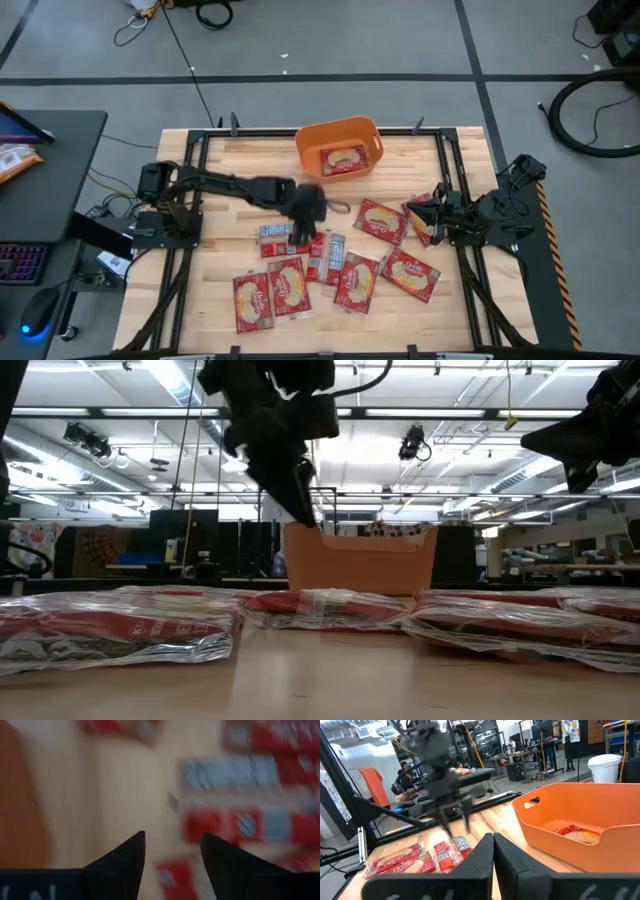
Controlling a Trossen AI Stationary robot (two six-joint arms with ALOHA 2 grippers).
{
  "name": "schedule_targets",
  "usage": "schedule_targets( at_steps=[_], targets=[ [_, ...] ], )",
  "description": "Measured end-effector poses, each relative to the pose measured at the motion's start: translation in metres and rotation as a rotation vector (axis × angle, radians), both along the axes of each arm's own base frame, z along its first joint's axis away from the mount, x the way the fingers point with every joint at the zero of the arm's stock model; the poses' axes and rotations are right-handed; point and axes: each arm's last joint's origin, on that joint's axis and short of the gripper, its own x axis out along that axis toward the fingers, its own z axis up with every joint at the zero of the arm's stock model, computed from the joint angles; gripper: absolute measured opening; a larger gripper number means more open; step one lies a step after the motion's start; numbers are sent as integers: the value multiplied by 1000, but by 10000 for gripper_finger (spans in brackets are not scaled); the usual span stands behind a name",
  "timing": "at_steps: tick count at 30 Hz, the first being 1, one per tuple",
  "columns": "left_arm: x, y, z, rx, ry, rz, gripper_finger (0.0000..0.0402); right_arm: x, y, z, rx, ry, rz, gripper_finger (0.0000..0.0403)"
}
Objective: Sort popcorn bags into baskets
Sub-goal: Stack the popcorn bag on the top of the popcorn bag
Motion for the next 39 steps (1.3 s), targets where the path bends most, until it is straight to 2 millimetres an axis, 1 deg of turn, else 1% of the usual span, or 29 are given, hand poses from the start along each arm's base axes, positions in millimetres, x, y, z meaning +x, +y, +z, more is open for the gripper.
schedule_targets(
  at_steps=[3, 10, 16, 20, 23, 27, 32, 39],
  targets=[
    [-9, -21, -5, -11, 100, 30, 196, 0, 0, 1, 4, -6, 0, 16],
    [-19, -63, -14, 9, 174, 138, 196, 0, 0, 2, 14, -18, 0, 16],
    [-35, -89, -21, 55, 263, 261, 196, 0, 0, 2, 14, -18, 0, 16],
    [-44, -106, -27, 105, 274, 340, 196, 0, 0, 2, 18, -23, 0, 16],
    [-47, -119, -34, 144, 263, 371, 196, 0, 0, 3, 25, -32, 0, 16],
    [-49, -131, -45, 183, 269, 378, 196, 0, 0, 5, 34, -42, 0, 16],
    [-52, -141, -57, 219, 282, 388, 196, 0, 0, 5, 40, -43, 0, 16],
    [-56, -141, -68, 289, 325, 432, 196, 0, 0, 5, 42, -46, 0, 16]
  ],
)
